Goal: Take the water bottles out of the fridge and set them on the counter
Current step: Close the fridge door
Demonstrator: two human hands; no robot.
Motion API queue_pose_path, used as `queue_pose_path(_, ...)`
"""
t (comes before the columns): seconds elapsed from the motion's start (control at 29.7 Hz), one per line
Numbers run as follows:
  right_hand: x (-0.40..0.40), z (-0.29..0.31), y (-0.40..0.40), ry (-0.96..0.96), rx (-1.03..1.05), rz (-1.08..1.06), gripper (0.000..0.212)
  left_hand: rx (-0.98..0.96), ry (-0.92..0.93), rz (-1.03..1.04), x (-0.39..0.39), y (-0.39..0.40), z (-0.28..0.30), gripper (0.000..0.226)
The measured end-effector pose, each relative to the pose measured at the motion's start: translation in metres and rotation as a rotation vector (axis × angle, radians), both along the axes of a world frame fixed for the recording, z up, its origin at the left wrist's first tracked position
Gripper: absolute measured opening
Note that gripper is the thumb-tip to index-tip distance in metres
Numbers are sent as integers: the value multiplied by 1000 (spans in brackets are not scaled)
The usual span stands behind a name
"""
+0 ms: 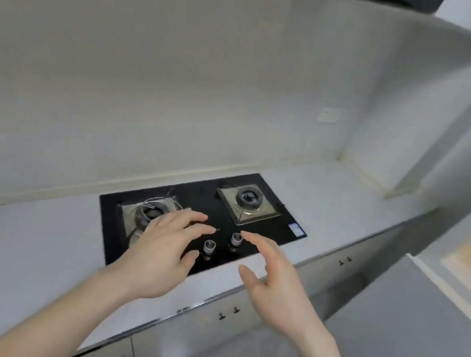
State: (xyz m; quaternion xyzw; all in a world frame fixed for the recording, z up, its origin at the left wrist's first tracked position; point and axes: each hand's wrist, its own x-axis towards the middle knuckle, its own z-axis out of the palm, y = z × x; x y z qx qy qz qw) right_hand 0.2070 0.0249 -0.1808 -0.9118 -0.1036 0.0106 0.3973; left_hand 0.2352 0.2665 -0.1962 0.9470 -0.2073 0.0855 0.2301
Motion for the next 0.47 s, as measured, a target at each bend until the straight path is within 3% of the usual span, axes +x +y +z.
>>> queue_pose_path(0.13,-41,12,-92,-49,-38,-211,53,16,-25,-230,6,-103,16,50)
queue_pose_path(0.47,-100,22,-230,-91,-57,-605,51,40,-70,-632,29,-282,36,49)
